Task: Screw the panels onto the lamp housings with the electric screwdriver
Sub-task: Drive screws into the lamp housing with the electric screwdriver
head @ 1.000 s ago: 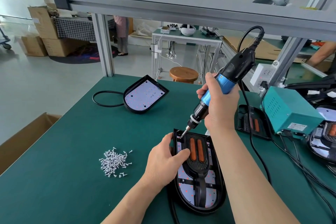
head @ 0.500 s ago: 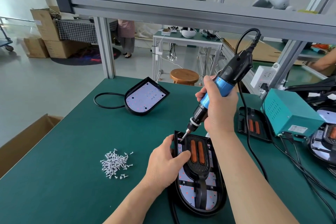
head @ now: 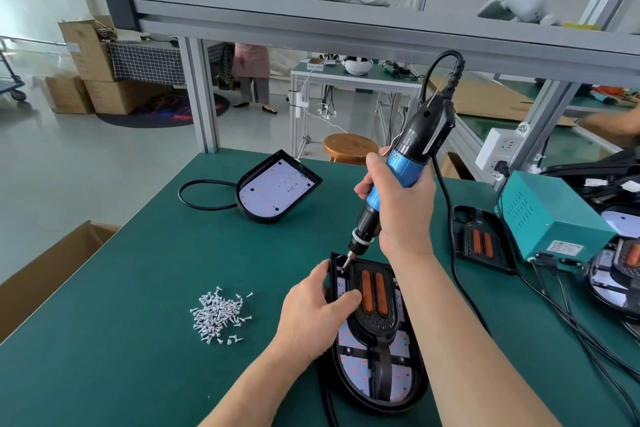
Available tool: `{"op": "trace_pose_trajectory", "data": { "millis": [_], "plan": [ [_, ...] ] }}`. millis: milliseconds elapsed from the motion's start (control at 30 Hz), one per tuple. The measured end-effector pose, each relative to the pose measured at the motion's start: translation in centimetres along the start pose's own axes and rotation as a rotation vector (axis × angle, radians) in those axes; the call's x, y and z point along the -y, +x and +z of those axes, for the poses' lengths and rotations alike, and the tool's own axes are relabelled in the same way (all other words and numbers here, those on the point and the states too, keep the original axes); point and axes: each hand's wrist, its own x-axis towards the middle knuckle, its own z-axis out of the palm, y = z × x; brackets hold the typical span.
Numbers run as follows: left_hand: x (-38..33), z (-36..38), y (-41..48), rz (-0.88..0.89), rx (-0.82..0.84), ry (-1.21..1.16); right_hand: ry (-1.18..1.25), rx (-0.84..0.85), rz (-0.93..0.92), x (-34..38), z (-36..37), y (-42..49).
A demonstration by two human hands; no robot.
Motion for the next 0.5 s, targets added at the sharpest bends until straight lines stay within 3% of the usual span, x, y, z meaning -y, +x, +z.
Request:
{"op": "trace_pose_trajectory", "data": {
  "millis": [500],
  "plan": [
    [0.1, -0.2, 0.2, 0.002, 0.012, 0.058, -0.063, 0.024, -0.068, -1.1, 0.5, -0.2]
  ]
}}
